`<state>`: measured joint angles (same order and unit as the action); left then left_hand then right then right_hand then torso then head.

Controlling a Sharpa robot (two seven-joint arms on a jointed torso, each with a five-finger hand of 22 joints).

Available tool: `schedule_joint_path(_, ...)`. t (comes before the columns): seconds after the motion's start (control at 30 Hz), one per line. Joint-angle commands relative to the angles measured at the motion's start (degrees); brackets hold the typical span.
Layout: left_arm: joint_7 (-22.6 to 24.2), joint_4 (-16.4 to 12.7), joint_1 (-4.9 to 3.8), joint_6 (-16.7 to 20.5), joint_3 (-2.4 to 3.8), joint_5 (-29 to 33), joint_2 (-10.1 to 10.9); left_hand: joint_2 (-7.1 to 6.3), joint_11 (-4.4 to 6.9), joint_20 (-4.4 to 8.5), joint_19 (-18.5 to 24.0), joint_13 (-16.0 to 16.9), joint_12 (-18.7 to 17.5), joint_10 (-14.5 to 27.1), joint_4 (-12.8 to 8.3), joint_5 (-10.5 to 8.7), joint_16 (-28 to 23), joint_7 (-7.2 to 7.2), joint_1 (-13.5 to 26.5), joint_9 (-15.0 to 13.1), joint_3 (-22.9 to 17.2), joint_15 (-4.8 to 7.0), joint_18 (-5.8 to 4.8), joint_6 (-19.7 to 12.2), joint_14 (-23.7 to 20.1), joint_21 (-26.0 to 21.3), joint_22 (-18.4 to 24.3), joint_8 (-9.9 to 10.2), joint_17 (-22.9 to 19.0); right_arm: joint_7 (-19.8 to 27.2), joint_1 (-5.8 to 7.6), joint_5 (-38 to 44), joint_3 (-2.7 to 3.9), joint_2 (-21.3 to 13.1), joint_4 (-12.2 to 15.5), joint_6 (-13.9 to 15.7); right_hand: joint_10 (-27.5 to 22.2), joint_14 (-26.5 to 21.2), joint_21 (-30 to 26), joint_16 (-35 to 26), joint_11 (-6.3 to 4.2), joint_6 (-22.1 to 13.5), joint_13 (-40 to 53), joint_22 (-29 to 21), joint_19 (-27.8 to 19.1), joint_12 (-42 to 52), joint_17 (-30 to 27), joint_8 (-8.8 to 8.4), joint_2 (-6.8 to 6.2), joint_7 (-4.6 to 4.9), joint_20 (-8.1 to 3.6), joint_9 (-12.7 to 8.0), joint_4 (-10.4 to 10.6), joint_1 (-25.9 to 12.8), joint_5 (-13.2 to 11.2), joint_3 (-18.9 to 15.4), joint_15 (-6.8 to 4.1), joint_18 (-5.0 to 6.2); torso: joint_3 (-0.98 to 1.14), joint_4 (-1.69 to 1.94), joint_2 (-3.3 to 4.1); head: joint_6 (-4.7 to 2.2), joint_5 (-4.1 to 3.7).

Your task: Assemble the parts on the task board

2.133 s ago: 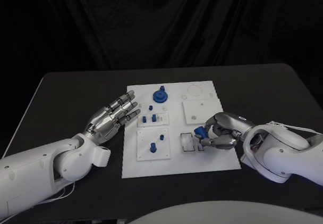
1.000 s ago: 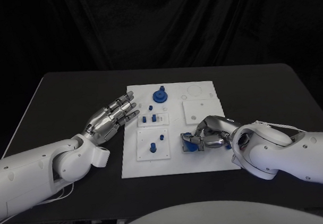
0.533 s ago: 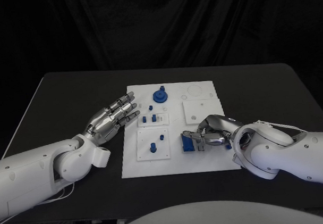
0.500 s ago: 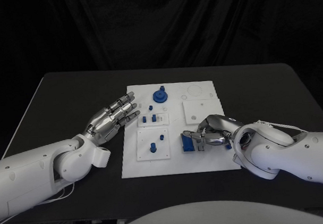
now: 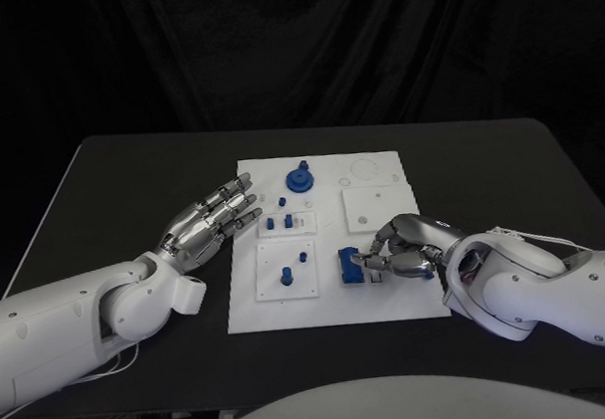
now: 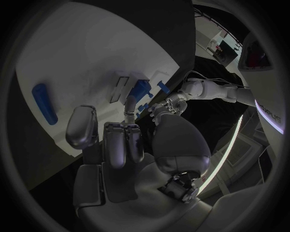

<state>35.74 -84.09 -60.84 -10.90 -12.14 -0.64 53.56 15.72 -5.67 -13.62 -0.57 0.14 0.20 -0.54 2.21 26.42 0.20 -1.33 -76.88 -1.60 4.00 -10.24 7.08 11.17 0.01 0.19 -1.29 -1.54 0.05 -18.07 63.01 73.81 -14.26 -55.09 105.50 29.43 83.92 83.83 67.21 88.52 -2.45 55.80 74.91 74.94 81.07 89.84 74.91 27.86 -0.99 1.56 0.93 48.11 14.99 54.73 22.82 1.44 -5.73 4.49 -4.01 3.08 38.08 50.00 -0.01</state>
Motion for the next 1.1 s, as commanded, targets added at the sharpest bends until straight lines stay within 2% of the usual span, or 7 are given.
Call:
schedule_joint_path(0.03, 0.4, -0.1, 0.11, -0.6, 0.05, 0.1, 0.0, 0.07, -0.12, -0.27, 0.0, 0.1, 0.0, 0.0, -0.1, 0.20, -0.2, -0.38, 0.7, -0.1, -0.3, -0.46, 0.15, 0.0, 0.0, 0.3, 0.0, -0.2, -0.1, 0.9, -0.24, -0.3, 0.00, -0.5, 0.4, -2.1, 6.1, 5.3, -0.1, -0.1, -0.12, -0.2, 15.1, 8.5, 0.2, 0.2, 10.7, 0.89, -0.51, -0.42, -0.19, 1.0, -1.3, 2.8, -0.2, 0.1, -0.08, 0.48, -0.06, 0.01, 0.00, 0.00, 0.06)
schedule_joint_path(0.2, 0.4, -0.1, 0.12, -0.6, 0.05, 0.1, 0.0, 0.07, -0.12, -0.27, 0.0, 0.1, 0.0, 0.0, -0.1, 0.20, -0.2, -0.38, 0.7, -0.1, -0.3, -0.46, 0.15, 0.0, 0.0, 0.3, 0.0, -0.2, -0.1, 0.1, -0.62, -0.2, -0.01, -0.7, 0.5, -3.5, 6.1, 5.3, -0.1, -0.1, -0.36, -0.4, 15.1, 8.5, 0.2, 0.2, 10.7, 2.64, -0.81, -0.68, -0.36, 2.9, -2.4, 5.6, -0.8, -0.2, -0.26, 0.48, -0.06, -0.01, -0.01, 0.00, 0.10)
schedule_joint_path(0.3, 0.4, -0.1, 0.13, -0.7, 0.05, 0.1, 0.0, 0.07, -0.12, -0.27, 0.0, 0.1, 0.0, 0.0, -0.1, 0.20, -0.2, -0.38, 0.7, -0.1, -0.3, -0.46, 0.15, 0.0, 0.0, 0.3, 0.0, -0.2, -0.1, -0.3, -0.98, -0.2, -0.01, -0.7, 0.4, -4.2, 6.1, 5.3, -0.2, -0.1, -0.60, -0.6, 15.1, 8.5, 0.2, 0.2, 10.7, 4.22, -0.76, -0.96, -0.53, 4.6, -2.8, 6.9, -2.0, -0.7, -0.45, 0.48, -0.08, 0.08, -0.04, 0.00, 0.09)
schedule_joint_path(0.43, 0.4, 0.0, 0.15, -0.7, 0.05, 0.1, 0.0, 0.03, -0.08, -0.28, 0.0, 0.1, 0.0, -0.1, -0.1, 0.19, -0.2, -0.48, 0.7, -0.1, -0.4, -0.46, 0.16, 0.0, 0.0, 0.3, 0.0, -0.2, -0.1, -0.8, -1.41, 0.0, 0.00, -0.4, 0.0, -4.6, 6.1, 5.3, -0.2, -0.2, -0.79, -0.8, 15.1, 8.5, 0.3, 0.2, 10.6, 5.20, -0.57, -1.18, -0.67, 5.7, -3.3, 8.2, -2.9, -0.9, -0.61, 0.48, -0.07, 0.06, -0.05, 0.00, 0.17)
schedule_joint_path(0.73, 0.4, 0.0, 0.22, -0.8, 0.05, 0.1, 0.0, 0.03, -0.08, -0.28, 0.0, 0.1, 0.0, -0.1, -0.1, 0.19, -0.2, -0.48, 0.7, -0.1, -0.4, -0.46, 0.16, 0.0, 0.0, 0.3, 0.0, -0.2, -0.1, -1.1, -1.81, 0.2, 0.01, 0.3, -0.6, -4.3, 6.1, 5.3, -0.3, -0.1, -0.91, -0.7, 15.1, 8.5, 0.3, 0.2, 10.7, 5.89, -0.18, -1.30, -0.76, 6.3, -3.1, 8.5, -3.3, -1.1, -0.71, 0.49, -0.05, 0.07, -0.04, 0.00, 0.11)
schedule_joint_path(0.87, 0.3, 0.0, 0.25, -0.8, 0.05, 0.1, 0.0, 0.03, -0.08, -0.28, 0.0, 0.1, 0.0, -0.1, -0.1, 0.19, -0.2, -0.48, 0.7, -0.1, -0.4, -0.46, 0.16, 0.0, 0.0, 0.3, 0.0, -0.2, -0.1, -1.3, -1.86, 0.2, 0.01, 0.5, -0.8, -4.1, 6.1, 5.3, -0.1, -0.1, -1.03, -0.8, 15.1, 8.5, 0.3, 0.2, 10.7, 6.38, 0.65, -1.47, -0.85, 6.8, -2.7, 8.6, -3.3, -1.1, -0.81, 0.46, -0.04, 0.10, -0.02, 0.00, 0.16)
schedule_joint_path(1.1, 0.2, 0.0, 0.30, -0.9, 0.05, 0.1, 0.0, 0.03, -0.08, -0.28, 0.0, 0.1, 0.0, -0.1, -0.1, 0.19, -0.2, -0.48, 0.7, -0.1, -0.4, -0.46, 0.16, 0.0, 0.0, 0.3, 0.0, -0.2, -0.1, -1.1, -1.88, 0.0, 0.01, 0.7, -0.8, -4.4, 6.1, 5.3, -0.3, -0.2, -1.18, -1.0, 15.1, 8.5, 0.3, 0.2, 10.5, 6.71, 1.25, -1.62, -0.95, 7.2, -2.8, 9.4, -3.4, -0.9, -0.92, 0.50, -0.03, 0.05, -0.02, 0.00, 0.43)
